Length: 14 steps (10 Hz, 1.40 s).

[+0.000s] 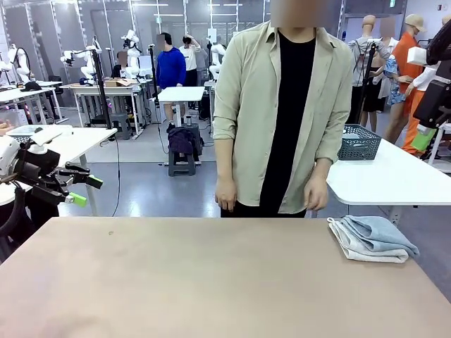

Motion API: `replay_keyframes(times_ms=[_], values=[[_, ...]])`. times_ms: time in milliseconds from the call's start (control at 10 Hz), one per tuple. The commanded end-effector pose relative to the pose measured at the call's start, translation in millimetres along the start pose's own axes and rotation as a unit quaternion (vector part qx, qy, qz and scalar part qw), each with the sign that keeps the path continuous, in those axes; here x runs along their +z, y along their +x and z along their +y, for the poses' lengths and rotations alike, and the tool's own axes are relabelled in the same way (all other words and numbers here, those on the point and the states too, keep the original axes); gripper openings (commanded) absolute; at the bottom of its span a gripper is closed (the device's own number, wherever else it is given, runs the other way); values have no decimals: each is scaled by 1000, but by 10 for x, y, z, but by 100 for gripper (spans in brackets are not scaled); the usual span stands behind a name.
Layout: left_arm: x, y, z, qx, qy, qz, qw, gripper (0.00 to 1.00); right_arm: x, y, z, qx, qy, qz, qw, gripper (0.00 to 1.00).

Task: Fold the towels and place them in the basket.
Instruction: Stack the folded Towel with hook on the right side of the table.

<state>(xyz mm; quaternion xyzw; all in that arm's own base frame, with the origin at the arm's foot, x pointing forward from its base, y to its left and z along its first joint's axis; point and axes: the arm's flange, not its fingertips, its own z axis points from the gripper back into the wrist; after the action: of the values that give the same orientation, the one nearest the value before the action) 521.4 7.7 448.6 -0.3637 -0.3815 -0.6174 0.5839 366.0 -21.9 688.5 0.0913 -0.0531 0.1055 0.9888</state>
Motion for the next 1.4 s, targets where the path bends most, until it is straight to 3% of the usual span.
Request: replay_keyframes(times_ms=[0, 1300], values=[[1, 5, -36, -5, 2, 2, 1000, 100, 18, 11, 0, -5, 0, 6, 1000, 85], [1, 5, -36, -5, 2, 2, 1000, 100, 18, 11, 0, -5, 0, 6, 1000, 85]])
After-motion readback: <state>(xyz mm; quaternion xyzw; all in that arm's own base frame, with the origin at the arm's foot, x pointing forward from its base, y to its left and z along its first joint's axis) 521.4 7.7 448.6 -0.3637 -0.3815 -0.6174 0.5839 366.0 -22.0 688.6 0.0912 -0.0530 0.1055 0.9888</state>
